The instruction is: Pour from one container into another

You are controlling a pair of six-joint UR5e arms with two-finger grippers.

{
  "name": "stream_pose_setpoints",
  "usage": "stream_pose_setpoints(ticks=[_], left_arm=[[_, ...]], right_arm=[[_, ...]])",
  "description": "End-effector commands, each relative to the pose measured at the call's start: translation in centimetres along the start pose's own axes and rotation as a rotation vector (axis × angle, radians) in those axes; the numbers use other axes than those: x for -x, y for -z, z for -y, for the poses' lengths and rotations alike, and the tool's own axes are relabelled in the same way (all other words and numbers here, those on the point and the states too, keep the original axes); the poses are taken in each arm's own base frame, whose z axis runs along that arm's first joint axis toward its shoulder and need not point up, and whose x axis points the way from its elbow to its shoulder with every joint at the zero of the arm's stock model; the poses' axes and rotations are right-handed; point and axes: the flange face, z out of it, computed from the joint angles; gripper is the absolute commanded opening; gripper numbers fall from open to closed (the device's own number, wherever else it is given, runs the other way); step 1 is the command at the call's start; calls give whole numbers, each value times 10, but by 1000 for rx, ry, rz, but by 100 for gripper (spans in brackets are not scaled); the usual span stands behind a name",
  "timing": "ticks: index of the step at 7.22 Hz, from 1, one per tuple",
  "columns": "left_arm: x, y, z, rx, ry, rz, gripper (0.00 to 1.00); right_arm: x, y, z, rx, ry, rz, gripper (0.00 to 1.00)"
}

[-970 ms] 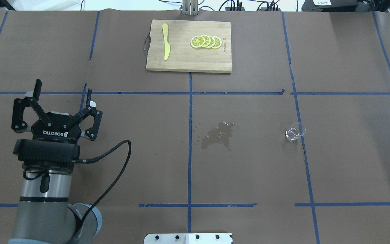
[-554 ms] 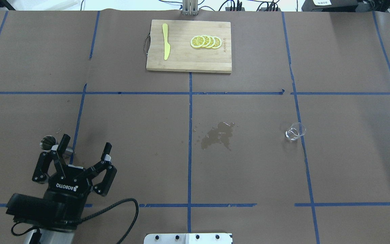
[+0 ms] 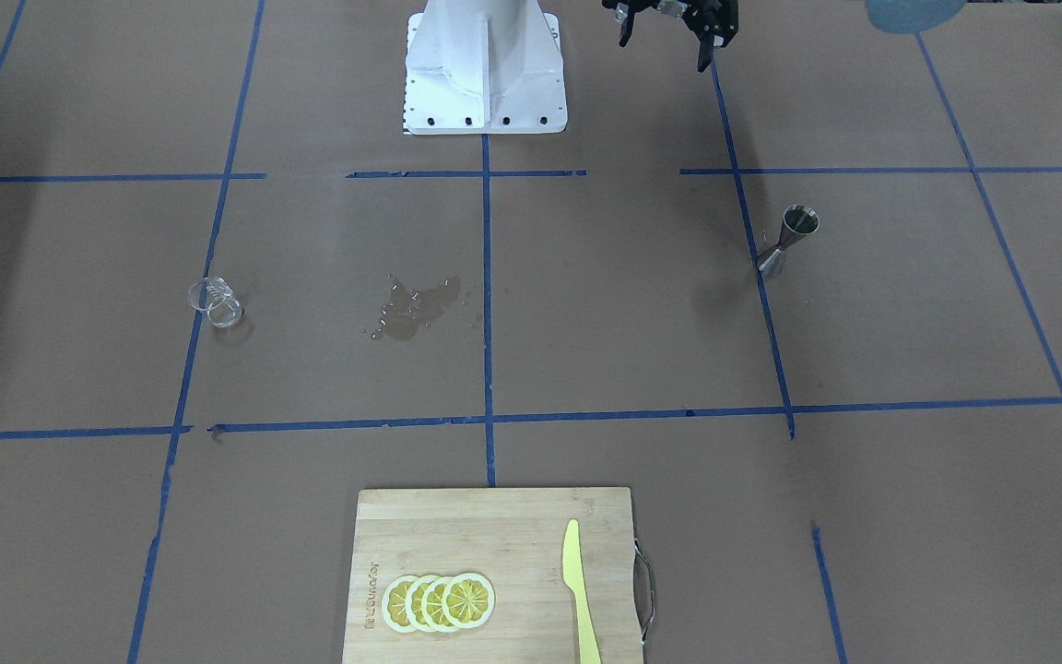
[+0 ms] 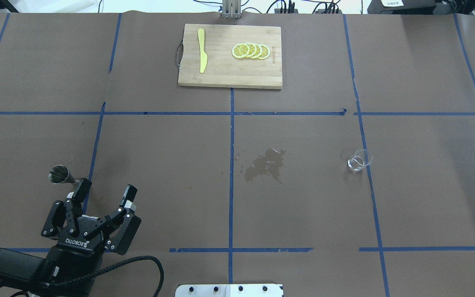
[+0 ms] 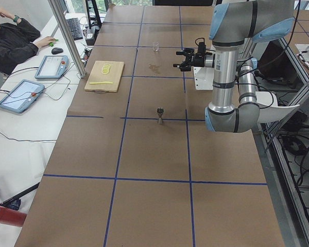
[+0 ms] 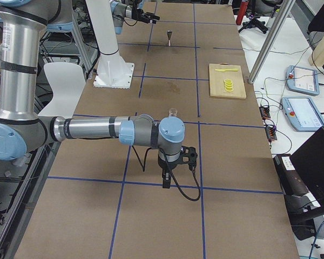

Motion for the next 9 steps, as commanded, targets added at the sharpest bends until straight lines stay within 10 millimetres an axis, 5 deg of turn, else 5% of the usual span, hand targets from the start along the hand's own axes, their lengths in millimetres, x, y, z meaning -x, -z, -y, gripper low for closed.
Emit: stream_pose_setpoints(ticks=[1,5,7,9], left_arm=[[16,-32,19,-57,-24,95,100],[46,-94,75,-160,-343,331,100],[57,-107,89,-152,-592,391,100],[46,-105,88,-142,-587,377,100]], right_arm=[[0,0,-1,0,0,2,100],[0,3,-1,-7,0,0,100],[-2,5,-1,-12,-6,0,100],[-3,6,-2,-13,-7,0,100]])
